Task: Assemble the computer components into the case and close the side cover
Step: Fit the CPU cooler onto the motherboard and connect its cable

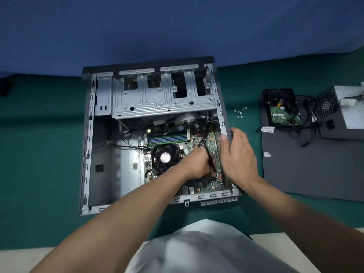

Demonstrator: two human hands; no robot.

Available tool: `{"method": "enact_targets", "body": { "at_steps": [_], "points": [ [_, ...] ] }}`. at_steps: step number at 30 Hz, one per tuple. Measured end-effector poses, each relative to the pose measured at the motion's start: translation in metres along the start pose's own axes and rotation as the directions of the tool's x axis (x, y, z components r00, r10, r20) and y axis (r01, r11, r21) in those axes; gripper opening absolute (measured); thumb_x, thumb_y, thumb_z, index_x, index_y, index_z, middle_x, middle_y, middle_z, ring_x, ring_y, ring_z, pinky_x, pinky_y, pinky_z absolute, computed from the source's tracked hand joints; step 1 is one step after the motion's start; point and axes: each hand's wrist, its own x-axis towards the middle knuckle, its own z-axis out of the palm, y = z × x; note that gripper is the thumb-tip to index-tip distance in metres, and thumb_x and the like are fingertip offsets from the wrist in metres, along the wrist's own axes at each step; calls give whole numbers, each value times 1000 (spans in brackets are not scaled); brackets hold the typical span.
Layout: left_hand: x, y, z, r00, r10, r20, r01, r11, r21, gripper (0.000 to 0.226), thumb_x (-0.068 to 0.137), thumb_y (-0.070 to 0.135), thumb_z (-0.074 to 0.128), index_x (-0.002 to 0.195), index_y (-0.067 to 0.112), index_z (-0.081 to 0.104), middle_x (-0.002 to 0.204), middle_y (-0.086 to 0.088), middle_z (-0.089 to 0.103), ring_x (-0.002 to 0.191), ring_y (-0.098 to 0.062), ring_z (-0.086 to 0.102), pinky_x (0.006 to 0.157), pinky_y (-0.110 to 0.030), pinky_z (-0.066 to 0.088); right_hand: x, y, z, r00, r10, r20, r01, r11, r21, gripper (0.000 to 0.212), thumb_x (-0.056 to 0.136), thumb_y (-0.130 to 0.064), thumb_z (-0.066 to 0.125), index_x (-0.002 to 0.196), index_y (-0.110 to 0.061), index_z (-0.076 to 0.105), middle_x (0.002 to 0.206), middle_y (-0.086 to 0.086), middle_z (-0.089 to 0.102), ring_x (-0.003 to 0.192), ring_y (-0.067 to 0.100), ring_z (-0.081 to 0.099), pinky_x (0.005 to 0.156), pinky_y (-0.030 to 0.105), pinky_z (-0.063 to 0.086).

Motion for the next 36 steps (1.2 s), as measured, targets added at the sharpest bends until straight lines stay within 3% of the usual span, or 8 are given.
{"method": "enact_targets", "body": {
  "at_steps": [3,6,10,13,17,20,30,36],
  "points": [
    [10,-2,13,999,43,-20,-40,990,139,7,86,2,67,90,5,63,83,-8,62,69,-19,65,68,-30,58,0,-3,0,999,-6,-36,3,997,-73,46,101,-41,30,133,-9,41,128,10,52,113,30,52,86,42,42],
    [17,-4,23,998,26,-59,-9,965,263,11,86,2,61,78,7,55,77,-6,56,65,-20,58,60,-30,51,1,-4,0,999,2,-49,-7,995,-98,46,101,-40,30,132,-9,42,128,11,53,111,31,53,84,43,43],
    [20,-3,32,999,1,-55,11,976,220,27,85,1,57,66,15,44,66,-5,49,52,-16,48,50,-26,39,1,-5,0,998,7,-56,-12,994,-106,44,101,-39,32,132,-8,43,127,10,53,113,31,52,86,43,41],
    [20,-2,34,998,18,-55,-6,978,211,27,85,-1,55,65,14,45,64,-4,48,50,-15,46,48,-24,37,1,-6,0,998,6,-61,-12,994,-107,43,101,-38,33,131,-9,44,126,10,54,111,31,52,85,42,40],
    [21,-2,33,997,23,-67,-9,979,204,8,86,1,53,82,9,56,66,-5,51,55,-19,51,52,-28,43,2,-7,0,998,14,-63,-21,994,-108,43,101,-38,34,132,-8,44,127,11,53,113,32,52,86,43,40],
    [22,-2,34,997,30,-70,-17,982,188,14,86,2,52,98,7,58,68,-6,53,57,-20,52,55,-31,46,2,-7,0,998,21,-55,-27,994,-102,44,101,-38,34,133,-9,43,129,10,53,115,31,51,88,44,39],
    [21,-1,38,997,76,-35,-63,957,285,5,85,0,55,84,3,58,67,-4,48,54,-16,49,48,-23,38,3,-5,0,998,11,-69,-17,996,-82,43,101,-39,33,130,-10,45,122,8,55,109,30,54,83,43,41],
    [21,0,40,990,114,-81,-78,930,359,9,82,4,57,81,8,50,70,0,40,65,-18,43,64,-30,39,4,-3,2,997,21,-73,-26,997,-75,41,100,-40,34,128,-12,46,120,7,55,107,29,54,80,40,39]
  ]
}}
